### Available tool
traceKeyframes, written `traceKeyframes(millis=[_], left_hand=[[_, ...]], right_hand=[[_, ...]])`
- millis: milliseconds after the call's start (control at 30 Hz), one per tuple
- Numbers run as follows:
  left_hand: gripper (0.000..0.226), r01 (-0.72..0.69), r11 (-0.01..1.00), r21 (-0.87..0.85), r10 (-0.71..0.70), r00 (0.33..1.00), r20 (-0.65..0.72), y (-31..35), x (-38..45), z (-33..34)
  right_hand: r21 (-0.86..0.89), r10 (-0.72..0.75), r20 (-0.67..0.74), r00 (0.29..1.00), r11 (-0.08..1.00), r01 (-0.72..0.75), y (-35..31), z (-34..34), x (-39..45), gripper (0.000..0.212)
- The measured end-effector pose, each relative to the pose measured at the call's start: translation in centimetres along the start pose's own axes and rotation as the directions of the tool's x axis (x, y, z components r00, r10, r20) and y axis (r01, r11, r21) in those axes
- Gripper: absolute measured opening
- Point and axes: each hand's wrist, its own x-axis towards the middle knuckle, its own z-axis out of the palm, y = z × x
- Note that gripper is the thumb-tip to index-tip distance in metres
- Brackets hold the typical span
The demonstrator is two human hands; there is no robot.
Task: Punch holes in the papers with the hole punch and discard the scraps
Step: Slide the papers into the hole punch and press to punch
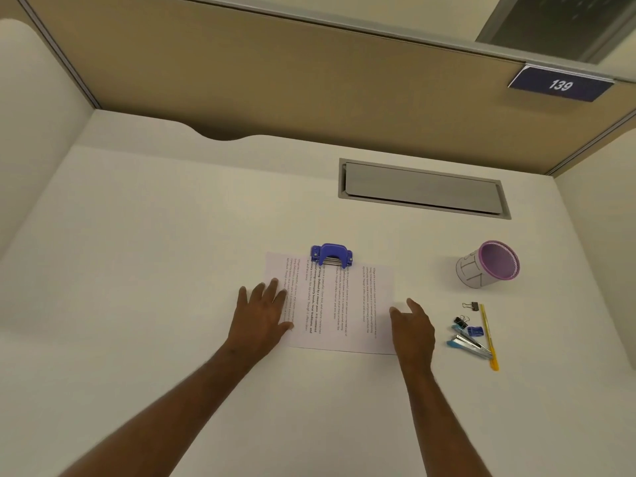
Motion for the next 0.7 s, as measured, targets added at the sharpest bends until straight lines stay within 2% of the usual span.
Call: traceKeyframes(millis=[100,200,267,367,467,600,700], left_hand=[[0.075,-0.003,1.000,0.031,0.003,1.000,0.013,0.1,0.0,-0.2],[0.075,0.000,0.999,0.048,-0.001,0.999,0.032,0.3,0.0,-0.5],[0.075,0.002,0.999,0.054,-0.004,0.999,0.043,0.4,0.0,-0.6],[0.075,0.000,0.998,0.058,-0.003,0.999,0.049,0.5,0.0,-0.7],[0.075,0.002,0.999,0.049,-0.004,0.999,0.050,0.5,0.1,-0.6],[0.076,-0.001,0.999,0.052,-0.002,0.999,0.046,0.4,0.2,-0.4],[0.076,-0.005,0.999,0.048,0.003,0.999,0.044,0.3,0.2,-0.5]], right_hand=[[0.215,0.126,0.051,0.991,0.967,-0.134,-0.2,-0.2,1.1,0.039],[0.422,0.246,0.129,0.961,0.863,-0.278,-0.6,-1.0,1.8,0.024],[0.468,0.274,0.227,0.935,0.811,-0.351,-0.6,-1.5,2.1,0.022],[0.414,0.262,0.329,0.907,0.824,-0.388,-0.5,-1.7,2.4,0.031],[0.319,0.252,0.316,0.915,0.880,-0.353,-0.6,-1.4,2.7,0.032],[0.152,0.099,0.220,0.971,0.979,-0.134,-0.6,-1.1,2.2,0.027],[0.080,0.021,0.172,0.985,0.996,-0.035,0.0,-0.9,1.4,0.028]])
